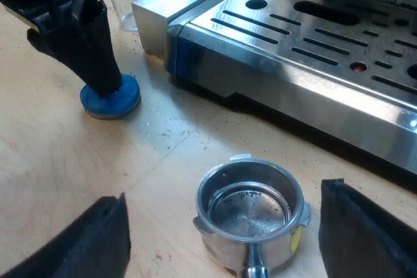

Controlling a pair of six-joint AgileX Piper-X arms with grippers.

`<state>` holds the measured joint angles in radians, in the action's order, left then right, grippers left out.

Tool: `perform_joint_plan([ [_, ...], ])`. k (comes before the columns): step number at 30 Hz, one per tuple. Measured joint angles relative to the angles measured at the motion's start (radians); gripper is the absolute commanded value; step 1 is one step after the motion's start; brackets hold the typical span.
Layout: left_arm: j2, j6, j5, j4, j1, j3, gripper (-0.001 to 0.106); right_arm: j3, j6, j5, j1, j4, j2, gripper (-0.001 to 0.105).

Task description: Grind coffee beans and then tamp

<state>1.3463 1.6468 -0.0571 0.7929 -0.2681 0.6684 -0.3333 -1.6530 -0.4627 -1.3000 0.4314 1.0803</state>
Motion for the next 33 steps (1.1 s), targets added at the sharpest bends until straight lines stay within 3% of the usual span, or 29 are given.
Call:
perform_joint_plan([
  [1,0.0,0.0,0.0,0.0,0.0,0.0,0.057,0.0,0.0,0.0,0.0,0.0,0.0,0.063],
  [2,0.003,0.0,0.0,0.0,0.0,0.0,0.092,0.0,0.0,0.0,0.0,0.0,0.0,0.063],
  [4,0.008,0.0,-0.022,0.008,0.0,0.0,0.1,0.0,0.0,0.0,0.0,0.0,0.0,0.063],
  [7,0.013,-0.003,-0.07,0.043,0.0,0.005,0.105,0.0,0.0,0.0,0.0,-0.005,0.0,0.063],
  [13,-0.052,-0.006,-0.087,0.077,0.0,0.015,0.105,0.0,0.007,0.002,0.0,-0.028,-0.007,0.063],
  [16,-0.123,-0.006,-0.087,0.088,0.0,0.015,0.105,-0.021,0.028,0.048,0.0,-0.126,-0.041,0.063],
  [20,-0.231,-0.004,-0.087,0.1,0.0,0.016,0.105,-0.092,0.064,0.139,0.0,-0.306,-0.093,0.063],
  [26,-0.505,0.005,-0.084,0.105,0.0,0.016,0.105,-0.286,0.164,0.252,0.0,-0.678,-0.166,0.063],
  [33,-0.774,0.005,-0.041,0.112,0.0,0.026,0.105,-0.465,0.172,0.323,0.036,-1.046,-0.168,0.063],
])
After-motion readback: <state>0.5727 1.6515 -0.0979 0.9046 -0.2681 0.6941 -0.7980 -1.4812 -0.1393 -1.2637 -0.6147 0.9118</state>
